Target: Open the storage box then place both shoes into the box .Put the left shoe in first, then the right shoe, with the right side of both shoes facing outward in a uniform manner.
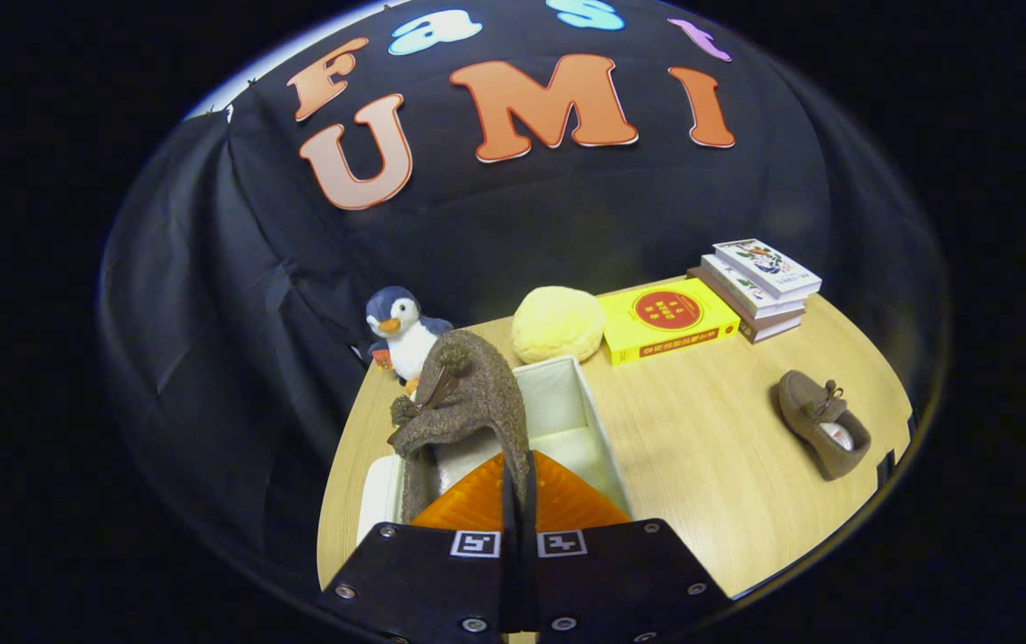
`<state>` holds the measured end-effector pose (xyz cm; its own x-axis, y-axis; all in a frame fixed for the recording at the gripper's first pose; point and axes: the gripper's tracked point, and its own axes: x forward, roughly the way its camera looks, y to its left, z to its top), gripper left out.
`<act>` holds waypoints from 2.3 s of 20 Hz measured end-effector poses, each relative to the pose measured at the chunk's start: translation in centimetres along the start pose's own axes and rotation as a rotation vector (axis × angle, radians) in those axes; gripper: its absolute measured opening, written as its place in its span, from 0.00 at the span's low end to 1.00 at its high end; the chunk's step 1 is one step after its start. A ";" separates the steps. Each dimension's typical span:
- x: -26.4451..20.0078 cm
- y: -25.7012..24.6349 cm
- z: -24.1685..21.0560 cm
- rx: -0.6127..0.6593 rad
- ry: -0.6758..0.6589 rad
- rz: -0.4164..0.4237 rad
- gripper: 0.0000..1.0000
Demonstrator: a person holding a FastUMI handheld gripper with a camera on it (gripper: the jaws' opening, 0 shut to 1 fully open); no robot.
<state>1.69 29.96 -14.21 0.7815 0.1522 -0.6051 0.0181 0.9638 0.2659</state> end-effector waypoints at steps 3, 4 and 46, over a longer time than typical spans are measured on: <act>1.7 1.2 -2.1 0.002 0.044 -0.004 0.01; 2.0 1.3 -2.6 0.004 0.056 -0.005 0.01; -1.8 -28.9 5.5 -0.100 -0.045 -0.154 0.98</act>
<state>3.21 0.65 -16.64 0.8013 -0.0069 -0.5982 0.0795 0.9923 0.0951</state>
